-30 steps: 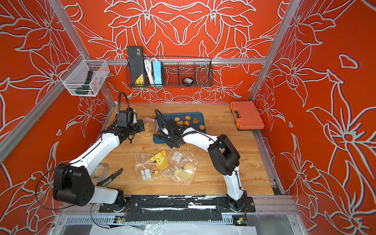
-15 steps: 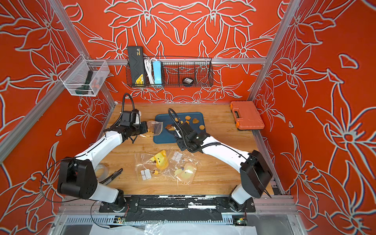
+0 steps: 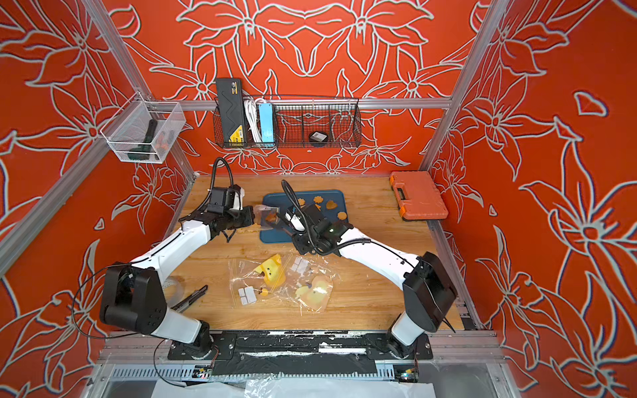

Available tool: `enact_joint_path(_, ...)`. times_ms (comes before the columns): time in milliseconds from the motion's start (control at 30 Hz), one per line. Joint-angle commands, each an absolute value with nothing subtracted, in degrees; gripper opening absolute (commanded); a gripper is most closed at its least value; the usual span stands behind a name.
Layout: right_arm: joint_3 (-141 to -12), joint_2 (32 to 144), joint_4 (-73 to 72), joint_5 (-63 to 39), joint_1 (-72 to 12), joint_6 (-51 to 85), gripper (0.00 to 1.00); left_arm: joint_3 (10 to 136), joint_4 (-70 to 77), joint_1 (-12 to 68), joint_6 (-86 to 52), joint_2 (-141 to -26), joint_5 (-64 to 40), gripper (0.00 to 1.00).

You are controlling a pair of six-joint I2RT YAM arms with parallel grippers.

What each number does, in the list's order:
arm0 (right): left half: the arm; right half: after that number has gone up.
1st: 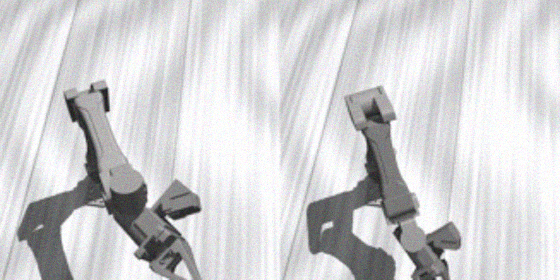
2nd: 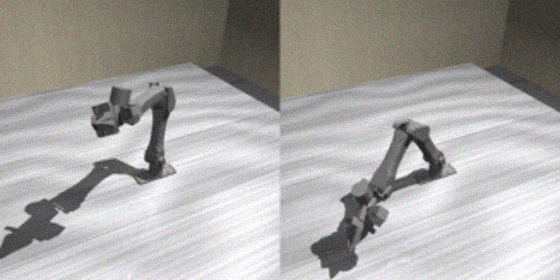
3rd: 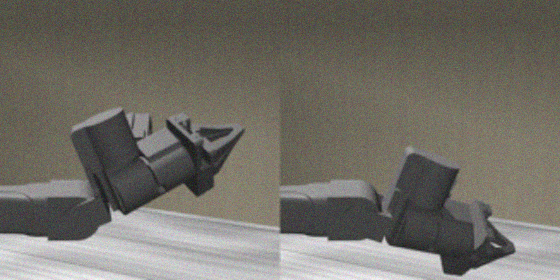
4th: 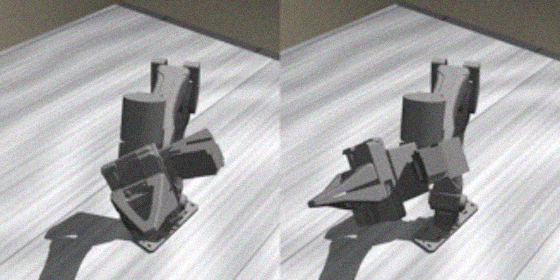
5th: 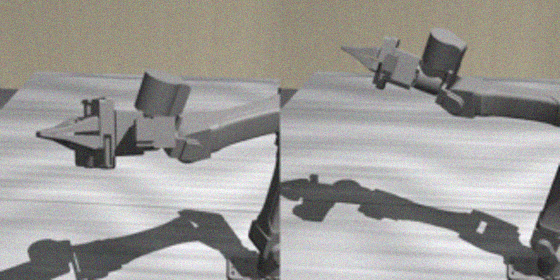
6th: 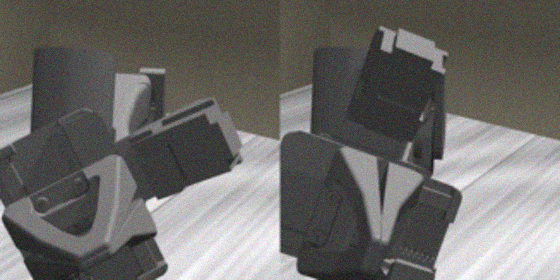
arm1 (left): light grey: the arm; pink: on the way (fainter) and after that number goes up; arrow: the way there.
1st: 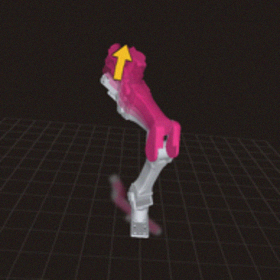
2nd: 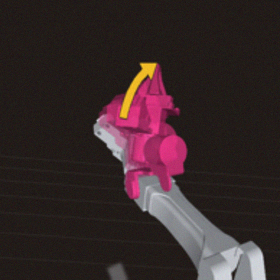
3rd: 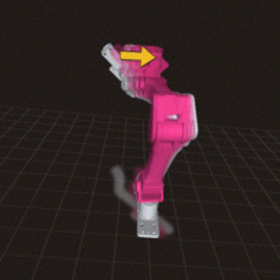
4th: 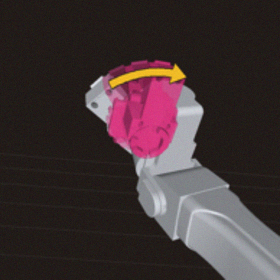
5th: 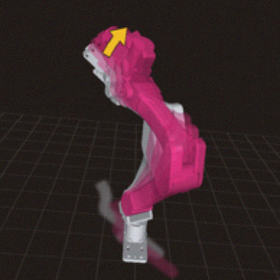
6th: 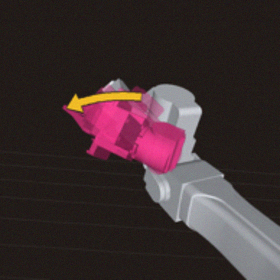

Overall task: Put the cookies into a resealable bag to prevent moisture
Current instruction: Place the cookie in the ziploc bag.

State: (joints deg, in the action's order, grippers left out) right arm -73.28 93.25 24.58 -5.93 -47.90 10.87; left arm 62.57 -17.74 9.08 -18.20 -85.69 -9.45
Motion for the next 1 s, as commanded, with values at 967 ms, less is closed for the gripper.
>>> enact_joint_path(967,-61.1,80.7,23.6,4.3,-46.4,14.3,0.45,63.8,-18.6,9.5,-17.8,-84.9,-7.3,0.00)
